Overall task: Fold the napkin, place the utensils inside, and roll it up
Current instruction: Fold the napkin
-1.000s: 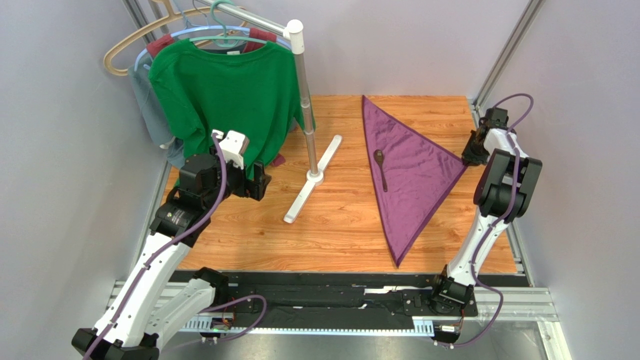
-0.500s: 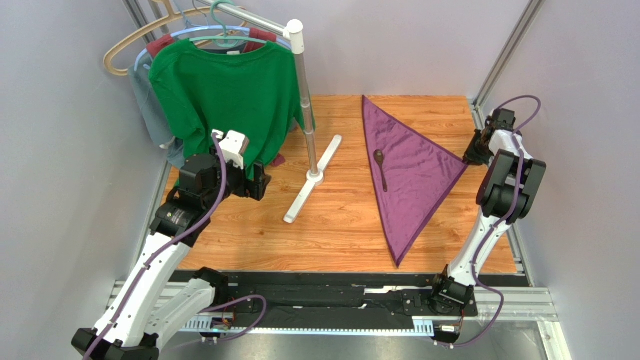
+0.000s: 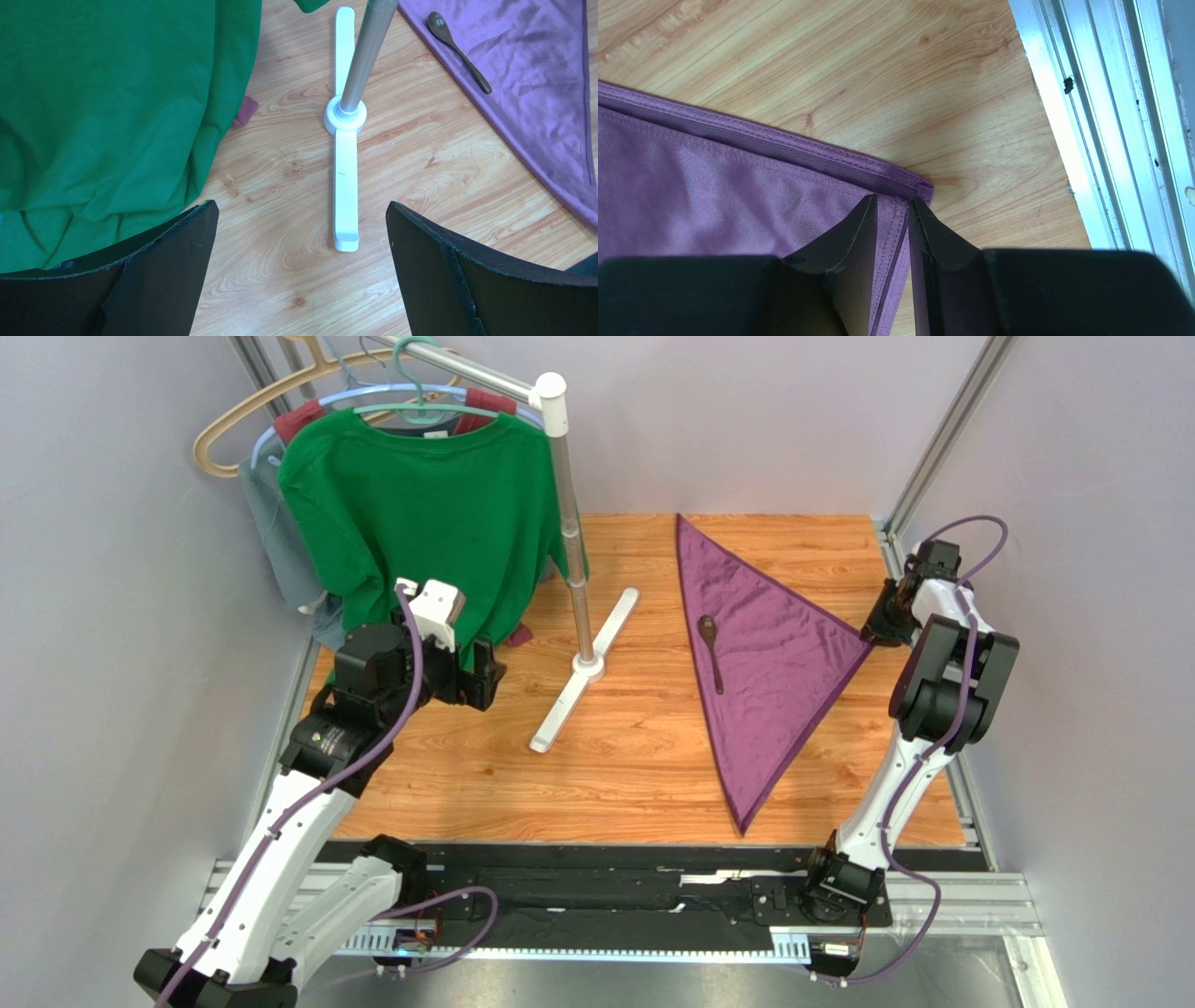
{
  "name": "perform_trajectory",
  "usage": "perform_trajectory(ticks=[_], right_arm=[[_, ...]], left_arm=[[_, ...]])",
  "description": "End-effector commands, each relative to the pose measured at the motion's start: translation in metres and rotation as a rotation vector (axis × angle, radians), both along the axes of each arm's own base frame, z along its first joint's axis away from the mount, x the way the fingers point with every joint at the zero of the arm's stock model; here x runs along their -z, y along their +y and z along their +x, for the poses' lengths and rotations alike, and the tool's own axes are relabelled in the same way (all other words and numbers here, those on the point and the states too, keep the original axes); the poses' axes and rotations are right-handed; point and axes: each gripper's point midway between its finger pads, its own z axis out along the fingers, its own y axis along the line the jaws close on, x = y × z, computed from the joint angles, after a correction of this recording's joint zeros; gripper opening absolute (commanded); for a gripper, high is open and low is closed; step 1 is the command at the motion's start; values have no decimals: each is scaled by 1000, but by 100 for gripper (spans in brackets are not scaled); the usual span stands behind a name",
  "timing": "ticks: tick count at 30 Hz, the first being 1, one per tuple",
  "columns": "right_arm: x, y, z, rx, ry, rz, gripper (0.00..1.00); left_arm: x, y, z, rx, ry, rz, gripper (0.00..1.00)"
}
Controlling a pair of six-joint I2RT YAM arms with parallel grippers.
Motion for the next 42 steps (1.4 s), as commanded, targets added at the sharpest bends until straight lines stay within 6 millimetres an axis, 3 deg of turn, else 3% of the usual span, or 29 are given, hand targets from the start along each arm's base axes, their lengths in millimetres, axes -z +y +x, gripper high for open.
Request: perform_trajectory(ticks=[1,15,30,42], right_arm=[[1,-6,2,2,-5,-20,28],[6,-3,1,-3,28,-16,27],[4,-3,0,-10,28,-18,18],[-9,-7,-2,-3,17,-43,8]], left_arm=[[-7,0,0,9,-31,-4,99],[-7,2,0,0,-33,1,99],[-6,2,1,-2,-30,2,99],[-5,2,1,1,-27,3,99]])
